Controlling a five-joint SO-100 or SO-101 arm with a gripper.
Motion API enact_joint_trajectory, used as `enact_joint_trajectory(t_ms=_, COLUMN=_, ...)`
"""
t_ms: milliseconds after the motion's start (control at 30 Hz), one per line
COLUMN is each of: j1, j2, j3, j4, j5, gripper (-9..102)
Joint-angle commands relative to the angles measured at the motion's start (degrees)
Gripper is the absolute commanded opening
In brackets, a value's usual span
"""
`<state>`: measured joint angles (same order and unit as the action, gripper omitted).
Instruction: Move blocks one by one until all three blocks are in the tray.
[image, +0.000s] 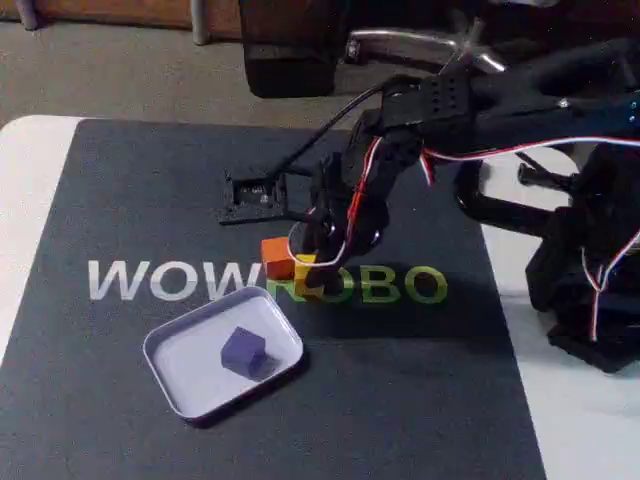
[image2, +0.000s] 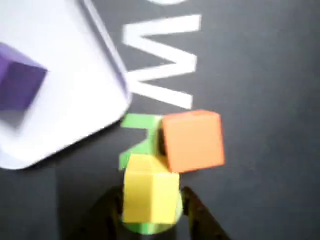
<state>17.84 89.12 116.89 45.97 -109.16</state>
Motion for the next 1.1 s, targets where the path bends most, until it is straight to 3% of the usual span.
enact_joint_trajectory(t_ms=0, j1=0.1, j2=0.2, j3=-2.5, j4=-0.8, j5=0.4, gripper=11)
enact_joint_trajectory(t_ms=267, j1=0.3, j2=-0.4, j3=-3.0, j4=-1.1, j5=0.4, gripper=6)
enact_joint_trajectory(t_ms=500, j1=-0.1, j2=1.1, j3=-3.0, j4=-1.1, j5=1.3, gripper=-8)
enact_joint_trajectory(t_ms=1067, j1=-9.1, j2=9.1, j3=-4.5, j4=-4.3, j5=10.2, gripper=-8)
